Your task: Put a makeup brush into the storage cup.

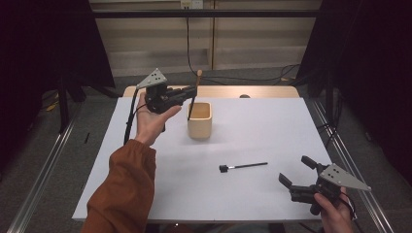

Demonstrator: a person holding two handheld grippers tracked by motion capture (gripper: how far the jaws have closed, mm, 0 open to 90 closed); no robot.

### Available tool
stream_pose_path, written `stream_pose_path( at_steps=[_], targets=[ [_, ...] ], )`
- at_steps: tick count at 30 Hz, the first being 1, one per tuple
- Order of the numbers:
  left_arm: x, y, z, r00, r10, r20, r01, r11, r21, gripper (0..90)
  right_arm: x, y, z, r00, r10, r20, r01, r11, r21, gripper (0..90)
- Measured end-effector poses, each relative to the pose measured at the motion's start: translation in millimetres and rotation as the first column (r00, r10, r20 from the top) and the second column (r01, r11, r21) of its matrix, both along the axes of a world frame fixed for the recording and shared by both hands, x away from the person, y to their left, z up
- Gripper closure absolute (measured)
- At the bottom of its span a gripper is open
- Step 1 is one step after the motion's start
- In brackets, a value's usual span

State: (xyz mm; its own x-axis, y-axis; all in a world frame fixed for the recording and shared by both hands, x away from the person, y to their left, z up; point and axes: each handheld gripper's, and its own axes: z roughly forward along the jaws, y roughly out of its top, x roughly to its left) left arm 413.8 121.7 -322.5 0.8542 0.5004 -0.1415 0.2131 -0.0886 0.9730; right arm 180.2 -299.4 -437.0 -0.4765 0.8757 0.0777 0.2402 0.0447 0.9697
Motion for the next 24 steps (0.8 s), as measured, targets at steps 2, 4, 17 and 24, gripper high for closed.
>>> stream_pose_path(
  at_steps=[2, 4, 17, 24],
  targets=[
    [4.2, 0.0, 0.2, 1.0, 0.009, -0.001, -0.009, 0.9999, -0.012, 84.1, -0.1, 0.1, 0.1, 1.0, 0.0, 0.001, 0.0, 1.0, -0.002, 0.0],
    [7.5, 0.0, 1.4, 0.9998, 0.017, -0.004, -0.017, 0.9997, -0.02, 84.1, -0.1, 0.1, 0.4, 1.0, 0.002, 0.003, -0.002, 1.0, -0.005, 0.0],
    [26.2, -21.8, 20.4, 0.9996, 0.012, 0.024, -0.011, 0.9995, -0.03, 84.1, 0.4, 0.3, -0.4, 1.0, 0.005, -0.002, -0.005, 1.0, -0.003, 0.0],
    [35.3, -31.6, 13.7, 0.9996, 0.015, 0.023, -0.014, 0.9997, -0.019, 84.1, -0.3, 0.2, -0.4, 1.0, 0.004, -0.006, -0.004, 1.0, 0.0, 0.0]
  ],
)
